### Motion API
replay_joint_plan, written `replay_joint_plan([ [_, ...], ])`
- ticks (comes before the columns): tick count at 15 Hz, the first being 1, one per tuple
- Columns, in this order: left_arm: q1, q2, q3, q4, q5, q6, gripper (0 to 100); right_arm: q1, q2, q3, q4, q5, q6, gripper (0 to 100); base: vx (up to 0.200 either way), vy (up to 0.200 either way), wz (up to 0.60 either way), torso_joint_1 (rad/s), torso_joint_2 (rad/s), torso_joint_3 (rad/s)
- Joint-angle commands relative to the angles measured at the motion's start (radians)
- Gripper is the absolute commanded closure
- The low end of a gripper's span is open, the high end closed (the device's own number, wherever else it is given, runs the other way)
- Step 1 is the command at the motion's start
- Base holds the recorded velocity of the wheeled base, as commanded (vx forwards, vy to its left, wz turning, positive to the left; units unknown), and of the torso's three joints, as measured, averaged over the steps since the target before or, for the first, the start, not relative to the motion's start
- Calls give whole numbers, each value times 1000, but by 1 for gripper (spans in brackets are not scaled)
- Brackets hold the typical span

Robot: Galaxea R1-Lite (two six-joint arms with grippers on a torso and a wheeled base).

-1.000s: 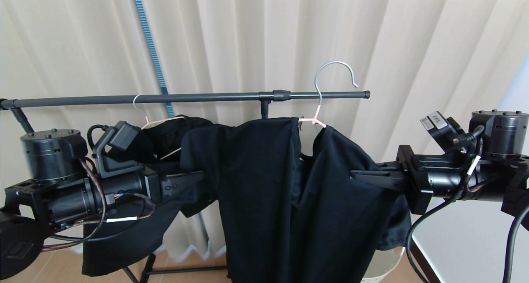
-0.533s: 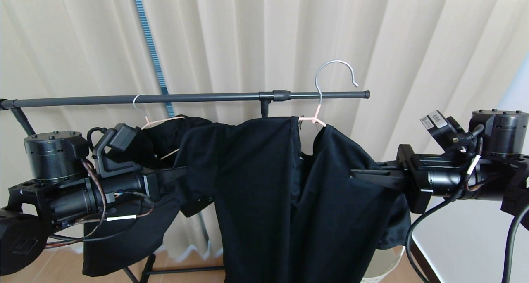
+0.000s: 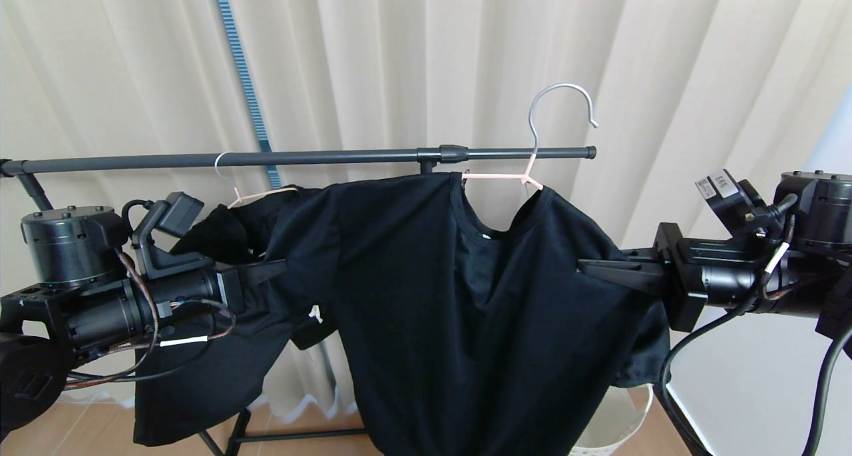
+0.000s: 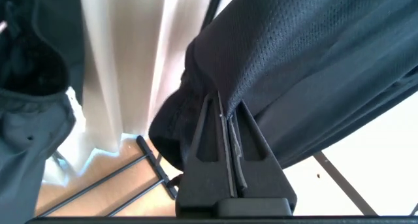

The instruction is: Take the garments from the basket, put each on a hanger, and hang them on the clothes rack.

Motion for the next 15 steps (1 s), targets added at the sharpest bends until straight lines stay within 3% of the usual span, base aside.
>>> replay_joint_plan([
  [1,4,12,-1,0,-2,0,100,-6,-2,-2,-1,0,-1,100,0,0,0,0,0,0],
  [8,1,8,8,0,-4,2,100,-9,-1,-2,-1,0,-1,100,0,0,0,0,0,0],
  [9,1,8,9,0,-4,2,0,-9,-2,-2,-1,0,-1,100,0,0,0,0,0,0],
  [15,-8,-31,17,0,-5,-3,0,-4,7,2,-1,0,-2,100,0,0,0,0,0,0],
])
